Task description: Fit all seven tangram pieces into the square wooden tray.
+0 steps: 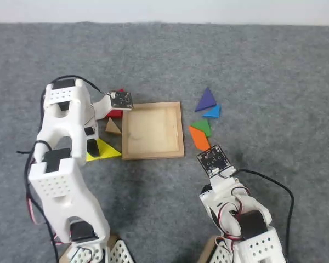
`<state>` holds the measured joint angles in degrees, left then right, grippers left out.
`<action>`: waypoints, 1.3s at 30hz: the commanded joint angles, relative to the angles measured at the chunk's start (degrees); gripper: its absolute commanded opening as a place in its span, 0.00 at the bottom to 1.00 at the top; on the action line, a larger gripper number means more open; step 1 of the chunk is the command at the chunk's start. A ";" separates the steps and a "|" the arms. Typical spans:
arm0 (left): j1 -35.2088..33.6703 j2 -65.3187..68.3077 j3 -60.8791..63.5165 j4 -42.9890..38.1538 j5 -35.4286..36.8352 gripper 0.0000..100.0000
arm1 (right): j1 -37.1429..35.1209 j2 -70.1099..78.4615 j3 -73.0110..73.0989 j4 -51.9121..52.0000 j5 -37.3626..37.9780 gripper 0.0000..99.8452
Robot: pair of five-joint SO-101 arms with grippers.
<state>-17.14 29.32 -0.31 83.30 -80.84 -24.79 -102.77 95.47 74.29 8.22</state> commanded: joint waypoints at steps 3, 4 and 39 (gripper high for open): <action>-0.18 -1.58 -0.04 1.32 0.26 0.21 | -0.75 -1.01 0.97 0.48 -0.53 0.01; -0.09 -1.67 0.40 1.32 0.18 0.20 | -0.75 -1.01 0.97 0.48 -0.53 0.01; -1.23 -37.45 39.52 -23.82 -4.22 0.34 | -0.75 -1.01 0.97 0.48 -0.53 0.01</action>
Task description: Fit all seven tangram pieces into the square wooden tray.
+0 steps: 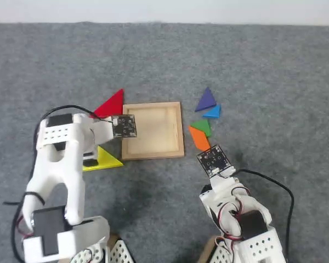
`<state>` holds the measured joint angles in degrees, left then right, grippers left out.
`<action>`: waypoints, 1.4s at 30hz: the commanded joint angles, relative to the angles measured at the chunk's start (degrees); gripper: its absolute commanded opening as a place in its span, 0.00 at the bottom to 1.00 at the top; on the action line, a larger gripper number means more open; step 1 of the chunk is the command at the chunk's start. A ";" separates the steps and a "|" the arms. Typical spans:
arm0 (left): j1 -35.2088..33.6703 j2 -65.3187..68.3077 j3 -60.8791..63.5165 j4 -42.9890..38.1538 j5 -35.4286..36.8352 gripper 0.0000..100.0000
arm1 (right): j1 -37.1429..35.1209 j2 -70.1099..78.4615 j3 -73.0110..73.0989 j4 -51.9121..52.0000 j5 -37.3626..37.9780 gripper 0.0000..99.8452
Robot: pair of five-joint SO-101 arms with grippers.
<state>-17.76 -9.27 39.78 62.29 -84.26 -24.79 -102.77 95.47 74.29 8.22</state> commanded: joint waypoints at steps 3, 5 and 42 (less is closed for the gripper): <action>-0.62 5.27 -2.24 -3.43 -0.88 0.34 | -0.75 -1.01 0.97 0.48 -0.53 0.01; -0.62 8.62 -4.53 -3.60 -0.62 0.34 | -0.75 -1.01 0.97 0.48 -0.53 0.01; 0.97 29.45 -28.88 13.36 3.16 0.34 | -0.75 -1.01 0.97 0.48 -0.53 0.01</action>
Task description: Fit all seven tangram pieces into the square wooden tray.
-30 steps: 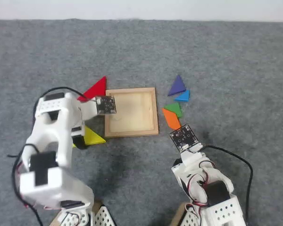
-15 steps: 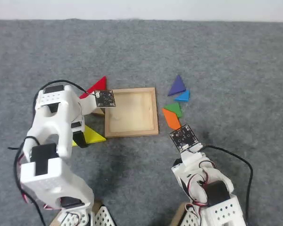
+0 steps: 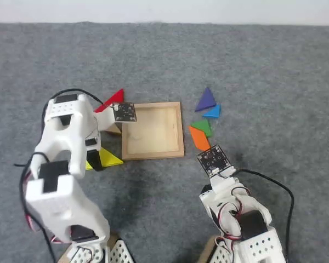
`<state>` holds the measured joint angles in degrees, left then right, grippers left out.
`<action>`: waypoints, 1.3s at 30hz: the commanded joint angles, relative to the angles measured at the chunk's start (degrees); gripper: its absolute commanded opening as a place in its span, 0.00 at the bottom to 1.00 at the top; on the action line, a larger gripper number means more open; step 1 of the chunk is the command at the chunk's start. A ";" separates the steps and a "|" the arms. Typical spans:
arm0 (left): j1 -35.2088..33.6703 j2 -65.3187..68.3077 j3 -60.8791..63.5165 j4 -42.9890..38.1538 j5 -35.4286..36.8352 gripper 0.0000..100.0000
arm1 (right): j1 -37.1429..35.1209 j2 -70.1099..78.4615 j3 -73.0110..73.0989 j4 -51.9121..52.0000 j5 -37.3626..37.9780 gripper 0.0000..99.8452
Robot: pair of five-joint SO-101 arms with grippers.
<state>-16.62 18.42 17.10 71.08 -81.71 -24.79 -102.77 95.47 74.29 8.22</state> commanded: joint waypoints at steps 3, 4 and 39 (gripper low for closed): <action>-1.05 5.71 -11.91 9.23 0.62 0.34 | -0.75 -1.01 0.97 0.48 -0.53 0.01; -1.49 6.42 -12.79 10.20 0.62 0.34 | -0.75 -1.01 0.97 0.48 -0.53 0.01; 1.85 6.15 -12.62 10.90 5.19 0.32 | -0.66 -1.01 0.97 0.48 -0.53 0.01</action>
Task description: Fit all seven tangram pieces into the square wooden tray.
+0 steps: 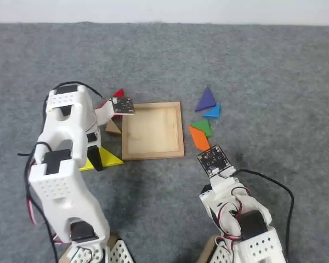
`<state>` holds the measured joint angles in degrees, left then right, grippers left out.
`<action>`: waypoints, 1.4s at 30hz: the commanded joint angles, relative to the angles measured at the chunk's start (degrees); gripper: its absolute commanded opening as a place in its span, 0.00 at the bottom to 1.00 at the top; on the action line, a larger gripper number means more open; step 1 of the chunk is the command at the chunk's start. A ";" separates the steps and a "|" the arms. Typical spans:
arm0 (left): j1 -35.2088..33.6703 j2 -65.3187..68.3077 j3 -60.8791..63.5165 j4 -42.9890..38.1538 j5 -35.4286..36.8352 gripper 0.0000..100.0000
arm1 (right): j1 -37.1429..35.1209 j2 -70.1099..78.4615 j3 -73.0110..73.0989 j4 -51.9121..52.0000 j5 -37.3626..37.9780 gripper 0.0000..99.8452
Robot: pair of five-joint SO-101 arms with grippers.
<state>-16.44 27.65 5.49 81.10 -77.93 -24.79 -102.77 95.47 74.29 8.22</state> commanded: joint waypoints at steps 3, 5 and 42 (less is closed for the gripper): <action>0.97 -3.08 -1.01 0.79 1.49 0.32 | -0.66 -1.01 0.97 0.48 -0.53 0.01; 0.35 -3.08 -1.01 0.79 1.49 0.32 | -0.66 -1.01 0.97 0.48 -0.53 0.01; -2.90 -3.60 4.88 -5.98 8.00 0.32 | -0.66 -1.01 0.97 0.48 -0.53 0.01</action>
<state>-18.73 25.54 10.15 76.62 -70.64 -24.79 -102.77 95.47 74.29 8.22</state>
